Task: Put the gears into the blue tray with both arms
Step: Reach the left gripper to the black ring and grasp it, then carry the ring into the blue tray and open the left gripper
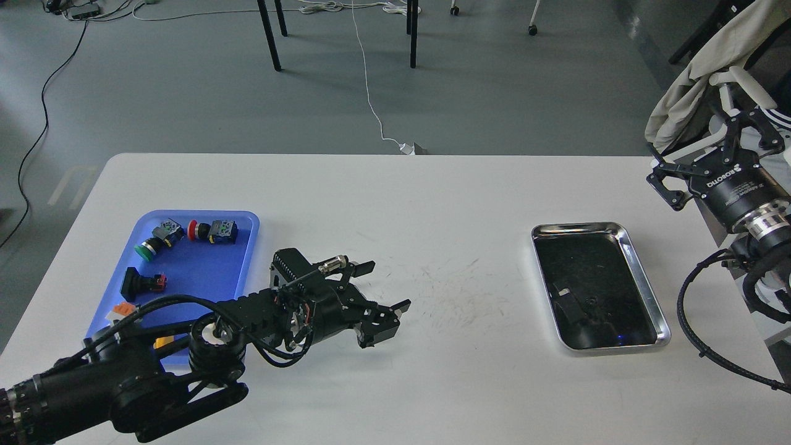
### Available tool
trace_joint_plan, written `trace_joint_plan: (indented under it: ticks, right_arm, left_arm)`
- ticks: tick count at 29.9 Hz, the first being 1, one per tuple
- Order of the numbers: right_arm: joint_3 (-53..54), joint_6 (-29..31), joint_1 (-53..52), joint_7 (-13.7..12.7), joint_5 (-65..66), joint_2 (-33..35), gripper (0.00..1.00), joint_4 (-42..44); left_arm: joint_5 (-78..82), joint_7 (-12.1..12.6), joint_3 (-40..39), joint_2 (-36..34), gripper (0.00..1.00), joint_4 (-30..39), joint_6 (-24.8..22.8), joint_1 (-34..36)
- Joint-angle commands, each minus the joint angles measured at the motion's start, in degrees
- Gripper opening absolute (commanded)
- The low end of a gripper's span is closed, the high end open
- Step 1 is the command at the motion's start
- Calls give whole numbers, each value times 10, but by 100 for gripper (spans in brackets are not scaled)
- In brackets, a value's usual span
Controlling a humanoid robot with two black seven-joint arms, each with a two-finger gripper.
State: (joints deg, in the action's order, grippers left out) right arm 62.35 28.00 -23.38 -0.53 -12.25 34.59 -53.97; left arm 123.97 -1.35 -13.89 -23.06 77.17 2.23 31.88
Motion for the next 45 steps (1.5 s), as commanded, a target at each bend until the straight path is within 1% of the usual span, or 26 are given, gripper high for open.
trace_joint_plan:
  ticks: [1,4,6,10,12,14,18,19,20,21,23,26,28,32,35,36,37,39,40,42,43,45]
  right_arm:
    - [-4,0,0,0,1,3,96,-1]
    - [-5,0,0,0,0,1,96,-3]
    - [-5,0,-1,0,1,-1,96,-3]
    - [-5,0,-1,0,1,-1,96,-5]
    - [-5,0,-1,0,1,-1,96,-5]
    - [-5,0,-1,0,1,0,96,-5]
    - [-6,0,-1,0,1,0,96,-5]
    - [-5,0,-1,0,1,0,96,-5]
    - [-5,0,-1,0,1,0,96,-5]
    - [-5,0,-1,0,1,0,96,-5]
    - [-5,0,-1,0,1,0,96,-5]
    - [-5,0,-1,0,1,2,96,-5]
    - [-5,0,-1,0,1,4,96,-5]
    - [-5,0,-1,0,1,5,96,-6]
    - [-5,0,-1,0,1,5,96,-7]
    - [-5,0,-1,0,1,5,96,-8]
    - [-5,0,-1,0,1,5,96,-8]
    - [-5,0,-1,0,1,5,96,-7]
    - [-5,0,-1,0,1,6,96,-7]
    - [-5,0,-1,0,1,6,96,-7]
    - [-5,0,-1,0,1,6,96,-7]
    - [-5,0,0,0,1,6,96,-7]
  left_arm:
    - [10,-1,0,8,95,-11,6,-26]
    - [10,0,0,7,93,-18,7,-41]
    - [10,0,-1,9,88,-31,10,-45]
    - [10,0,-1,9,74,-56,29,-45]
    - [10,-1,-1,9,65,-62,35,-45]
    - [10,-1,-1,9,59,-65,36,-45]
    - [10,1,-1,9,37,-69,36,-46]
    - [10,1,-1,9,34,-69,37,-46]
    - [10,1,0,9,24,-69,37,-46]
    - [10,1,-2,9,12,-69,37,-49]
    - [10,1,-4,9,7,-69,38,-55]
    - [10,1,-8,-2,5,-59,47,-58]
    - [10,1,-14,-21,5,-31,60,-55]
    - [-13,1,-69,-108,5,47,63,-32]
    - [-64,-6,-93,-198,5,83,64,-23]
    - [-85,-14,-94,-237,5,84,66,-23]
    - [-105,-22,-93,-263,5,84,68,-23]
    - [-158,-45,-87,-305,6,73,73,-33]
    - [-181,-57,-84,-317,6,61,79,-39]
    - [-217,-80,-79,-327,6,15,108,-76]
    - [-223,-87,-79,-327,6,-9,122,-90]
    - [-227,-93,-79,-323,6,-46,144,-106]
